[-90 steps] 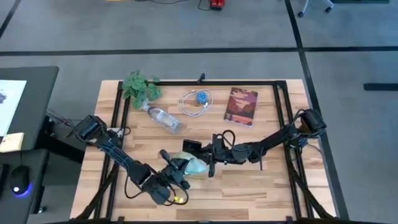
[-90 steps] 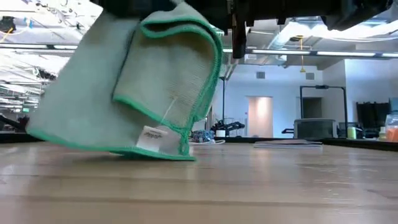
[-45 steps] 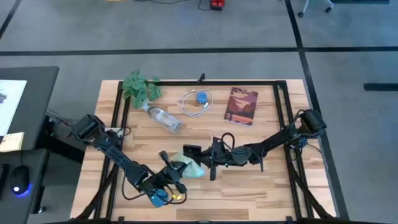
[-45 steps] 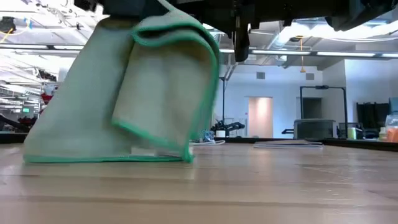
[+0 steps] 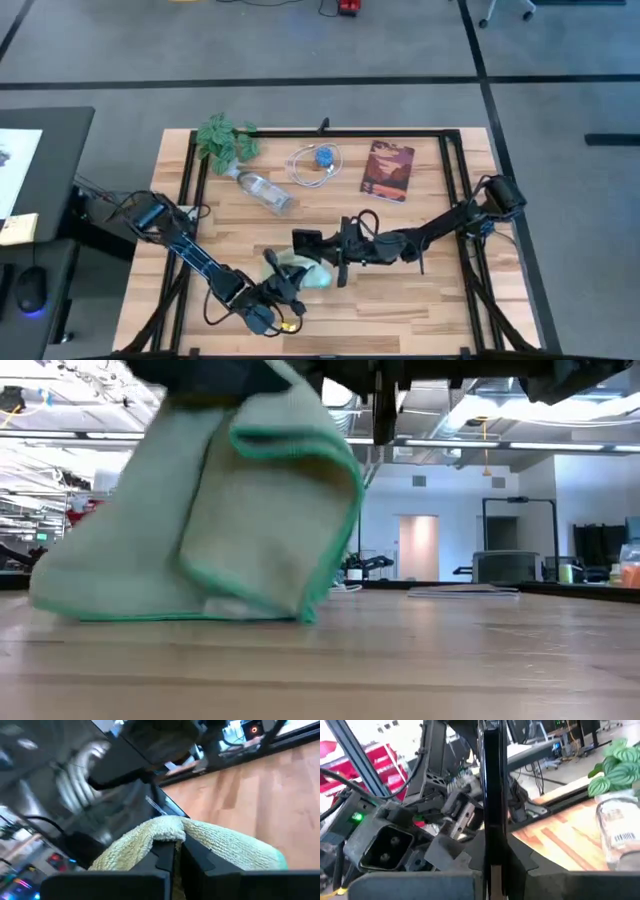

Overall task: Apply microfiber cloth
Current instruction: Wipe the back and front of the black cellphone with the green microfiber cloth

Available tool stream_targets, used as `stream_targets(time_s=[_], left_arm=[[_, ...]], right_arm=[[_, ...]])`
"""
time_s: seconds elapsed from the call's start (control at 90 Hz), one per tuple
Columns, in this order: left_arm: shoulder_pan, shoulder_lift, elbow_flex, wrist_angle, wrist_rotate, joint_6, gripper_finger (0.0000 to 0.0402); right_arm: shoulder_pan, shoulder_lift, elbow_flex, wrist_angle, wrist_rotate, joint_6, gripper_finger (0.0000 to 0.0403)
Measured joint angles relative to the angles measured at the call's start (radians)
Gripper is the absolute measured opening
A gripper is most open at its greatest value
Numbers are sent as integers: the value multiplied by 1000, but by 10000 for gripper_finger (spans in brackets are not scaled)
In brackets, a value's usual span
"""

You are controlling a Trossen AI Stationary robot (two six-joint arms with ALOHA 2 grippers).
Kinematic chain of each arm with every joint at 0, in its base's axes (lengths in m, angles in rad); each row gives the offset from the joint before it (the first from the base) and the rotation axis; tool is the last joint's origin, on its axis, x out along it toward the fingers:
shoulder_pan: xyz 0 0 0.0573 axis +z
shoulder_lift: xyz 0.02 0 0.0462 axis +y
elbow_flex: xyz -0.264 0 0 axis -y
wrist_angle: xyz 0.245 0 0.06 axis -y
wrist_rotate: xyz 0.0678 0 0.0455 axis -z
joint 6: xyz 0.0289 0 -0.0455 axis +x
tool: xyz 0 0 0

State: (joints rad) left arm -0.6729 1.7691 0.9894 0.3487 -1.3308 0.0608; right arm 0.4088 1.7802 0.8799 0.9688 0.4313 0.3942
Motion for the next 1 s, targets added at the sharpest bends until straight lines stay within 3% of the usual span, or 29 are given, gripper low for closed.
stream_targets(time_s=[0.111, 0.189, 0.322, 0.633, 0.744, 0.867, 1.0], left_arm=[[7, -36, 1, -1, 6, 29, 0], [10, -36, 1, -2, 65, 17, 0], [16, 12, 4, 3, 198, -81, 0], [-4, 124, -1, 0, 303, -256, 0], [24, 132, -1, 49, 361, -256, 0], [89, 132, 0, 127, 572, -183, 0], [147, 131, 1, 242, 708, -44, 0]], right_arm=[[1, 2, 0, -10, -2, 9, 21], [1, 2, -2, -14, -7, 8, 21], [4, 8, -6, -16, -27, -31, 21], [13, -115, 0, -165, -36, -57, 20], [27, -176, -1, -266, -4, -103, 20], [56, -245, -2, -374, 102, -132, 20], [103, -292, -3, -519, 221, -133, 20]])
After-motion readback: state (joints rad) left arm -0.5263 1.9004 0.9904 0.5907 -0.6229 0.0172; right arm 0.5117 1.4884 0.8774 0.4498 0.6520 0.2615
